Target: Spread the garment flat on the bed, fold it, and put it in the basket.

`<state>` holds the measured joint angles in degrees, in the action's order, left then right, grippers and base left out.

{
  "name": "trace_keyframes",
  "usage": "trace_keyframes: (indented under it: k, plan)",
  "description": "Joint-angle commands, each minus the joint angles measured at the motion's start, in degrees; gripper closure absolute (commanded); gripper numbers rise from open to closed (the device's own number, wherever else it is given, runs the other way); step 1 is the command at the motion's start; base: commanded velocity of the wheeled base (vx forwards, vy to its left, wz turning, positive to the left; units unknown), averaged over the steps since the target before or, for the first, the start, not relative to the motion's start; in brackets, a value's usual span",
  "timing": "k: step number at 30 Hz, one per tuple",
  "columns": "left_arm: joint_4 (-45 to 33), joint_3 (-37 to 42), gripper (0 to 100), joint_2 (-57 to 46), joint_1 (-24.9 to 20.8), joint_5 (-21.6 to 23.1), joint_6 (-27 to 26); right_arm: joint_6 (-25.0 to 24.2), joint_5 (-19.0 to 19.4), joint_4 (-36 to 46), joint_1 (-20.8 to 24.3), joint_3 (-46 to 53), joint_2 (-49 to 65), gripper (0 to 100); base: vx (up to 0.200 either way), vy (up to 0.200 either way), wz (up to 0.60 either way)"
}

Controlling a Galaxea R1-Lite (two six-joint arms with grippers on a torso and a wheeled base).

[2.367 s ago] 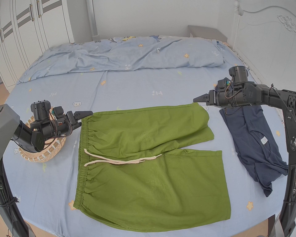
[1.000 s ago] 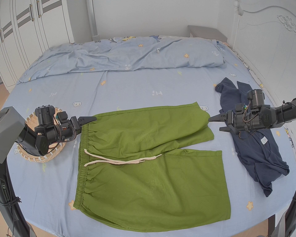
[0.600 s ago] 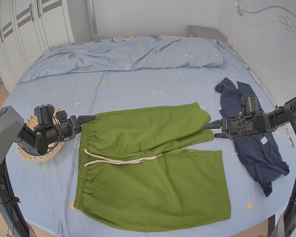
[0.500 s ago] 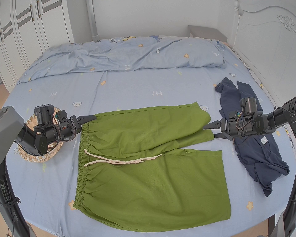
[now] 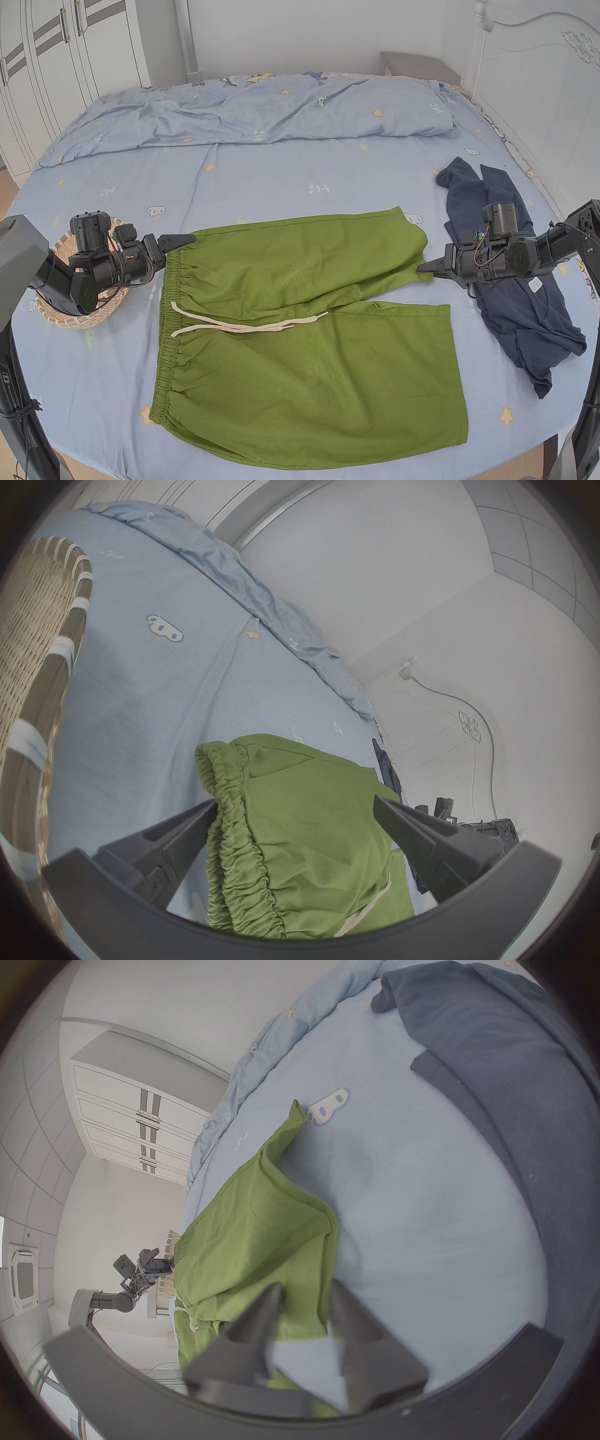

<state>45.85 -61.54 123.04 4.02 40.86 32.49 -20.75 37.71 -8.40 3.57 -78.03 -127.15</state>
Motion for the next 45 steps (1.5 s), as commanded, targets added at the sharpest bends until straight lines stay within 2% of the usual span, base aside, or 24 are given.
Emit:
trace_keyframes:
  k: [1, 13, 15, 22, 30, 34, 35, 39, 45]
  plan:
    - [0.0, 0.0, 0, 0.0, 0.1, 0.0, 0.0, -0.1, 0.1, -0.1, -0.3, 0.1, -0.2, 100, 0.0, 0.0, 0.0]
    - [0.0, 0.0, 0, 0.7, 0.5, 0.0, 0.0, 0.4, 0.0, 0.0, -1.9, 6.0, 5.2, 100, 0.0, 0.0, 0.0]
    - [0.0, -0.1, 0, 1.1, 0.5, 0.0, -0.1, 0.7, -0.2, -0.3, -1.9, 10.1, 7.9, 100, 0.0, 0.0, 0.0]
    - [-0.1, -0.1, 0, 1.9, 0.5, -0.3, -0.1, 0.7, -0.3, -1.3, -2.4, 14.1, 8.7, 100, 0.0, 0.0, 0.0]
    - [-0.1, 0.3, 0, 1.2, 0.4, -0.3, -0.1, 0.1, -0.3, -8.1, -3.4, 19.9, 8.9, 100, 0.0, 0.0, 0.0]
    - [-0.1, 0.4, 0, 0.9, 0.4, -0.4, -0.1, 0.2, -0.3, -8.8, -3.5, 20.6, 8.8, 100, 0.0, 0.0, 0.0]
    - [-0.1, 0.4, 0, 0.8, 0.3, -0.5, -0.1, 0.1, -0.3, -8.8, -3.5, 20.6, 8.8, 0, 0.0, 0.0, 0.0]
    - [-0.1, 0.5, 0, -0.7, 0.0, -2.7, -0.1, 0.4, -0.2, -8.9, -3.5, 20.8, 9.5, 0, 0.0, 0.0, 0.0]
    - [-0.2, 3.0, 0, -7.2, -0.1, -2.7, -0.2, 0.1, -0.2, -11.3, -3.7, 23.0, 13.4, 0, 0.0, 0.0, 0.0]
